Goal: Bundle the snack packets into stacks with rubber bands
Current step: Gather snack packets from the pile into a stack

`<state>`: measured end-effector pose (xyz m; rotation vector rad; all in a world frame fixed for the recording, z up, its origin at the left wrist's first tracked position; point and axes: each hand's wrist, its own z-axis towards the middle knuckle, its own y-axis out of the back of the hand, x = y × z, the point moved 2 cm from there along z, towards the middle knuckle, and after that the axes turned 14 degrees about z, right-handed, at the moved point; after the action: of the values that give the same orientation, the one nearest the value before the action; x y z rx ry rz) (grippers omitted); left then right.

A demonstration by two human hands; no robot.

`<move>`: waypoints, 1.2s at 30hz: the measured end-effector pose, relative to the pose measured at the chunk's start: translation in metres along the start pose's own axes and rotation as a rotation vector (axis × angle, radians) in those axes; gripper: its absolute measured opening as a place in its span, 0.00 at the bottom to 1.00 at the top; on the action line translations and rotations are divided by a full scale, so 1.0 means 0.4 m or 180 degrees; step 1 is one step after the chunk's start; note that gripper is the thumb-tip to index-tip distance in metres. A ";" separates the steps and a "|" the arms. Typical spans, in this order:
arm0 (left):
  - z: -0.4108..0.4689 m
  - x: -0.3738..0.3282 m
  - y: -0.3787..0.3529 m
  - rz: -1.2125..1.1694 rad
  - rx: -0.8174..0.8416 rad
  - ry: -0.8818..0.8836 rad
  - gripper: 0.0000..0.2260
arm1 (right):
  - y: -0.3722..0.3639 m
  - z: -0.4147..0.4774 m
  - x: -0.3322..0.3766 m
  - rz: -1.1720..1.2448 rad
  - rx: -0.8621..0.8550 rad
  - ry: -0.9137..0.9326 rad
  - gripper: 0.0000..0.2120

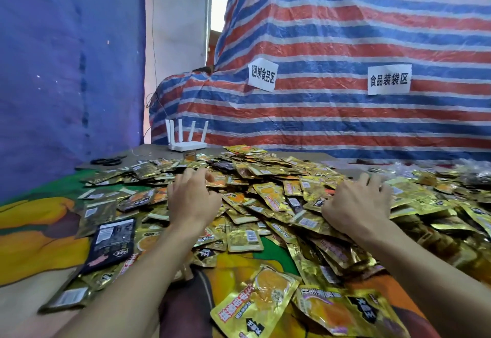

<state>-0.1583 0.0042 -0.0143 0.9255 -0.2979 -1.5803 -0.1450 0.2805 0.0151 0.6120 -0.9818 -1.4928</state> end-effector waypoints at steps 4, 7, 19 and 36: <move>0.018 0.039 -0.025 0.0790 0.0608 0.0113 0.22 | 0.000 0.000 0.080 0.0440 -0.0344 0.0506 0.19; 0.021 0.057 -0.061 0.1049 0.0984 0.0028 0.28 | -0.040 -0.003 0.162 0.0978 0.0195 0.0945 0.23; 0.016 0.073 -0.091 0.1167 0.1476 0.0173 0.27 | -0.202 -0.002 0.258 0.0824 0.1036 0.0559 0.08; 0.024 0.055 -0.026 0.0589 -0.0273 0.0168 0.09 | -0.133 -0.010 0.218 0.2694 -0.0689 0.0837 0.03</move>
<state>-0.1716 -0.0163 -0.0232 0.8473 -0.2685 -1.3861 -0.1849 0.1923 -0.0182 0.1750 -0.7196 -0.7237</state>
